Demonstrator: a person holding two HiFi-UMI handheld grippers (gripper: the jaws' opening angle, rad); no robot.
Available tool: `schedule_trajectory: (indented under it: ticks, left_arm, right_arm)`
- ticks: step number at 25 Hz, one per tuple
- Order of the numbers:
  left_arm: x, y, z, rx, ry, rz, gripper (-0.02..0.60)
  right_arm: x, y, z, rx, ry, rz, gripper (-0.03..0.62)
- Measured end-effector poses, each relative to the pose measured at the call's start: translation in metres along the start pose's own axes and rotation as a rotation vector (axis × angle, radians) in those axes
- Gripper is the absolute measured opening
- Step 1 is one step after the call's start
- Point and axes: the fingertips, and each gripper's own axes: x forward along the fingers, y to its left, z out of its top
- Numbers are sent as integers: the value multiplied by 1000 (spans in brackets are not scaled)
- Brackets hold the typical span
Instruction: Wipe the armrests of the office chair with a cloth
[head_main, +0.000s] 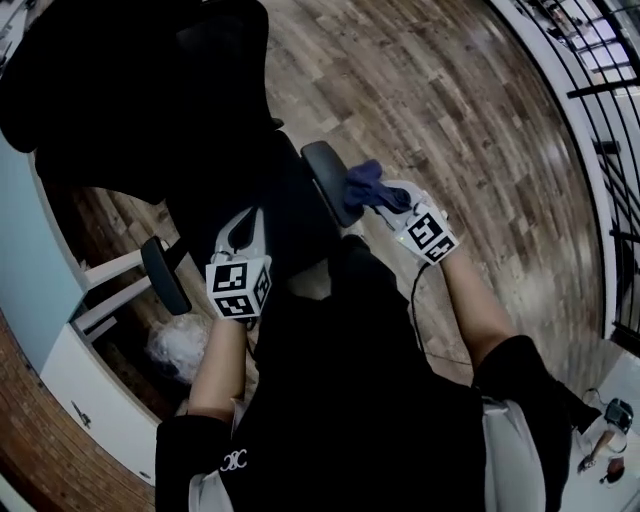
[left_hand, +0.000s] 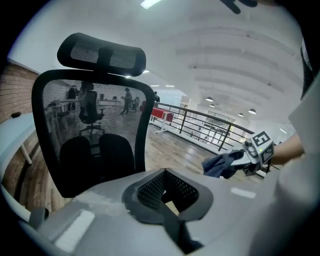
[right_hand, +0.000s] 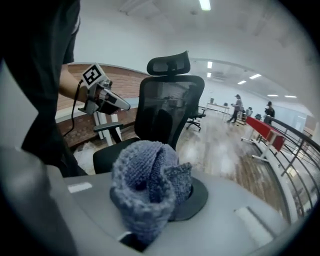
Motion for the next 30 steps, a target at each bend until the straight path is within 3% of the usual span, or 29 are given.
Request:
schedule_trajectory:
  ticks: [4,8,16,21,25,30]
  left_arm:
    - [41,-32,-7,-35,34,96,6]
    - [79,-47,-24,-64,82,225,6]
    - [113,-61,-48,-84,227,255,6]
    - [137,-57,-53,-57,263,275,6]
    - [147,-59,-58,-52,282,282,6]
    - [148,-55,-67,-63,300,305,6]
  right_arm:
    - [10,-41,-41,-50,9,232,46]
    - [46,-76,-73,-49,-14,385,44]
    - [126,-91,-112,84,-90,633,43]
    - [158,-63,-113,-3,-139,816,41]
    - [182,-42,-106,-69,-154,885,41]
    - [211,-41,-102,-43,-151,880,41]
